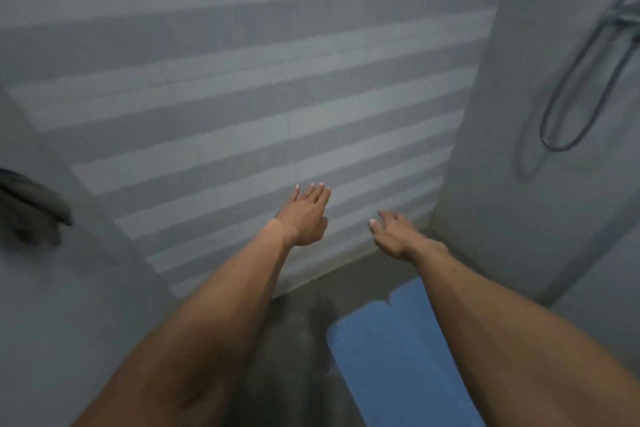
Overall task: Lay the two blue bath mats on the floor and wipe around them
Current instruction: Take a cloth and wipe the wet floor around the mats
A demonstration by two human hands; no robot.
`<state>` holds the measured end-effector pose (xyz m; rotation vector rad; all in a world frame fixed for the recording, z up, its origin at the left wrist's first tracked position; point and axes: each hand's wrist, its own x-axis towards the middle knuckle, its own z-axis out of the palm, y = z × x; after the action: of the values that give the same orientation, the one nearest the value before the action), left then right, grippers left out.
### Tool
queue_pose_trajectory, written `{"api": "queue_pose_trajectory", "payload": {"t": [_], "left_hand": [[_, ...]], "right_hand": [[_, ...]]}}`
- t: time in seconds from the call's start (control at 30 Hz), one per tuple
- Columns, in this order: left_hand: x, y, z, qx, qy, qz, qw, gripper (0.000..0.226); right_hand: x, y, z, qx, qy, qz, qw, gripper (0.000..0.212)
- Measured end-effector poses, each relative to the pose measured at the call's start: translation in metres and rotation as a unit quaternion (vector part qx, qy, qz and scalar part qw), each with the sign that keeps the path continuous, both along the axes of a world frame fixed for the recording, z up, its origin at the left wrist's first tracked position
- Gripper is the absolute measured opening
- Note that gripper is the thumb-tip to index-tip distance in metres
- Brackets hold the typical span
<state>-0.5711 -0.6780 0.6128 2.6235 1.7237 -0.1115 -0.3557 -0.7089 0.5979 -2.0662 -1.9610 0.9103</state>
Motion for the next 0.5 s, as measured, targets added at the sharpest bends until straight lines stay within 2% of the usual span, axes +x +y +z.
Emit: {"api": "queue_pose_trajectory", "payload": {"t": [0.3,0.5], "left_hand": [[-0.092,-0.008,0.113,0.109,0.008,0.129,0.986,0.066],[-0.147,-0.031,0.14,0.139,0.008,0.218,0.966,0.068]], "right_hand": [[-0.083,0.055,0.102,0.1,0.002,0.136,0.986,0.064],[-0.145,0.07,0.132,0.119,0.005,0.234,0.965,0.063]]}}
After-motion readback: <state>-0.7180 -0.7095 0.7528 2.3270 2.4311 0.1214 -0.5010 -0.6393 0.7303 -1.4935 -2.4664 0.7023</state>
